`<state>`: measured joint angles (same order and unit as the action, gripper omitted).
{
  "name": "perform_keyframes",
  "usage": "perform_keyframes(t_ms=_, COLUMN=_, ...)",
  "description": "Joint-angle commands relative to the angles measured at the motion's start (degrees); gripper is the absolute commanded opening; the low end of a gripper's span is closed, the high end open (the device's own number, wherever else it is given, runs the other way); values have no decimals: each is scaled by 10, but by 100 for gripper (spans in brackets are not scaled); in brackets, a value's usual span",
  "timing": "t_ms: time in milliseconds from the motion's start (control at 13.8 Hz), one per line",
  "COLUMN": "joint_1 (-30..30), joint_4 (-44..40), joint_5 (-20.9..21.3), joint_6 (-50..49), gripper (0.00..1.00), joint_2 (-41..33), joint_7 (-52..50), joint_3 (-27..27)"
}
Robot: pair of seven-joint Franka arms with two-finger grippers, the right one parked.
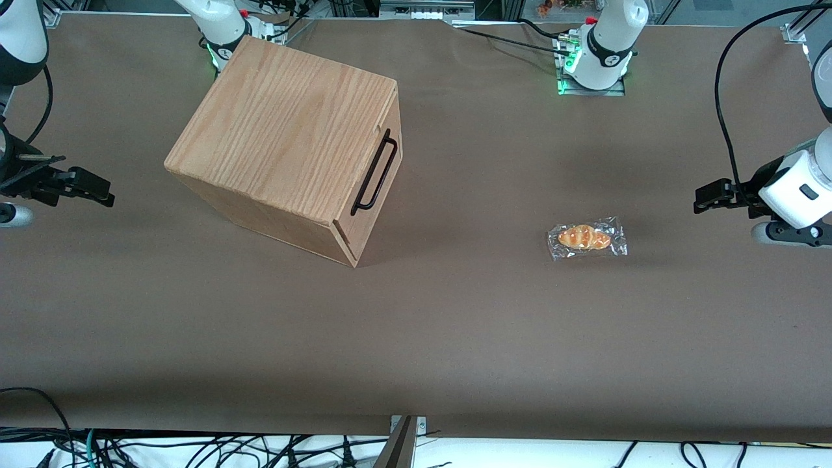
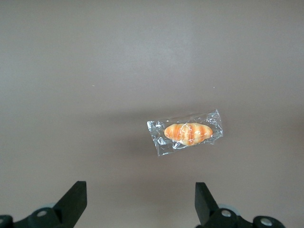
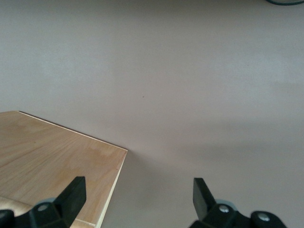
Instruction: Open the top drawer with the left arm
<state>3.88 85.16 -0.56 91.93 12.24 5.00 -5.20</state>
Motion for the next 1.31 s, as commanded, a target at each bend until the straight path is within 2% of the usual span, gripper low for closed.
perform_keyframes(t_ms=0, joint_1=3, joint_4=-2, joint_5=-9, joint_6=-5, gripper=100, joint_2=-7, joint_7=-4, joint_3=4)
perform_keyframes(t_ms=1236, joint_1=-5, joint_4=-4, joint_5=-15, joint_6=-5, gripper=100, joint_2=-6, joint_7=-6, joint_3=1)
